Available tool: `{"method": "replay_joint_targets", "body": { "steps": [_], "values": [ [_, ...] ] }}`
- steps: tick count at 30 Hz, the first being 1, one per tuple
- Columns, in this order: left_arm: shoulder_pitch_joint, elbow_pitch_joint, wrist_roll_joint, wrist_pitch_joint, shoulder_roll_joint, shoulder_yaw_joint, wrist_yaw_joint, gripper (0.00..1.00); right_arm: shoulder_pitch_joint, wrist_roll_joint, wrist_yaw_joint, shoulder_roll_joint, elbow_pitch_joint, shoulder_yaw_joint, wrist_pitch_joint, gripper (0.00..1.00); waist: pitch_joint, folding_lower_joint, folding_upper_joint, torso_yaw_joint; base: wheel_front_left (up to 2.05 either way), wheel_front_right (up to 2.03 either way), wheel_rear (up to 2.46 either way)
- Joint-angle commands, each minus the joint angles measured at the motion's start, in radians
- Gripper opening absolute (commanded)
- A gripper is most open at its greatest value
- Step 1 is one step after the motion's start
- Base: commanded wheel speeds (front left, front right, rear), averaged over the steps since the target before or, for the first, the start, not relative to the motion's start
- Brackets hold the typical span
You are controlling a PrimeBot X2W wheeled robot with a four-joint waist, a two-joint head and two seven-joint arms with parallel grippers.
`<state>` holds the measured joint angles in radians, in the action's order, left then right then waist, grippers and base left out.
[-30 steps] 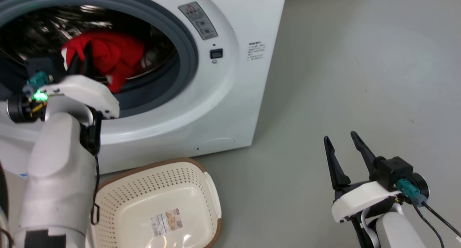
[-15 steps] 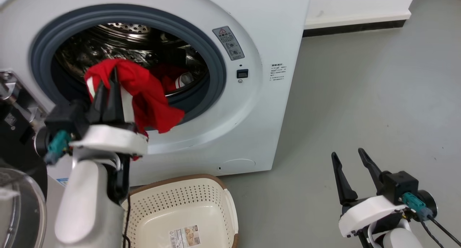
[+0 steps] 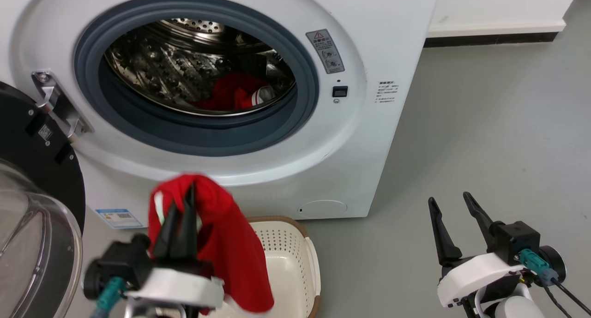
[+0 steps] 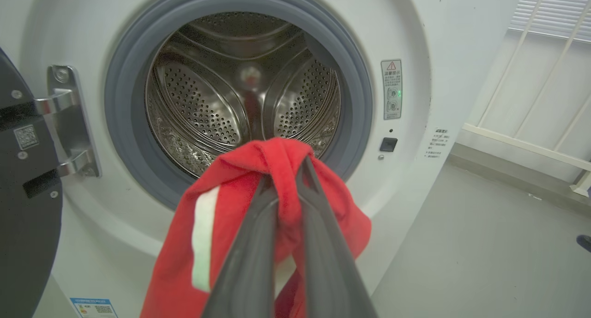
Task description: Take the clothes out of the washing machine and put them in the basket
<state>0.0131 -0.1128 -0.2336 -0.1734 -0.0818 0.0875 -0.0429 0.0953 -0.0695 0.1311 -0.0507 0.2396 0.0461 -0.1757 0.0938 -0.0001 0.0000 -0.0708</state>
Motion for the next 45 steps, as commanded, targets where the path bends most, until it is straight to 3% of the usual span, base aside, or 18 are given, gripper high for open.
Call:
{"method": "replay_joint_targets", "body": {
  "steps": [1,9,10,25,38,45],
  "values": [
    [-0.023,0.018,-0.006,-0.002,0.004,0.004,0.007,0.0,-0.006,0.003,-0.001,0.001,-0.005,0.003,0.0,1.0,0.012,0.0001,0.0,0.009,0.0,0.0,0.0],
    [-0.029,0.285,-0.049,-0.049,0.018,0.038,-0.004,0.0,0.036,0.002,-0.001,0.001,-0.019,0.022,0.003,1.0,0.084,0.0001,0.0,0.032,0.0,0.0,0.0],
    [0.025,0.389,-0.063,-0.069,0.021,0.044,-0.013,0.0,0.055,0.005,-0.001,0.001,-0.026,0.027,0.003,1.0,0.131,0.0001,0.0,0.033,0.0,0.0,0.0],
    [0.436,0.987,-0.062,-0.093,0.028,0.05,-0.04,0.0,0.169,0.013,-0.001,0.001,-0.06,0.046,-0.002,1.0,0.374,0.0001,0.0,0.015,0.0,0.0,0.0],
    [0.635,1.276,-0.082,-0.092,-0.023,-0.013,-0.015,0.0,0.266,-0.019,-0.001,0.001,-0.059,0.101,-0.036,1.0,0.601,0.0001,0.0,-0.076,0.0,0.0,0.0],
    [0.661,1.351,-0.091,-0.092,-0.033,-0.015,-0.013,0.0,0.278,-0.023,-0.001,0.001,-0.037,0.106,-0.049,1.0,0.631,0.0001,0.0,-0.091,0.0,0.0,0.0]
  ]
}}
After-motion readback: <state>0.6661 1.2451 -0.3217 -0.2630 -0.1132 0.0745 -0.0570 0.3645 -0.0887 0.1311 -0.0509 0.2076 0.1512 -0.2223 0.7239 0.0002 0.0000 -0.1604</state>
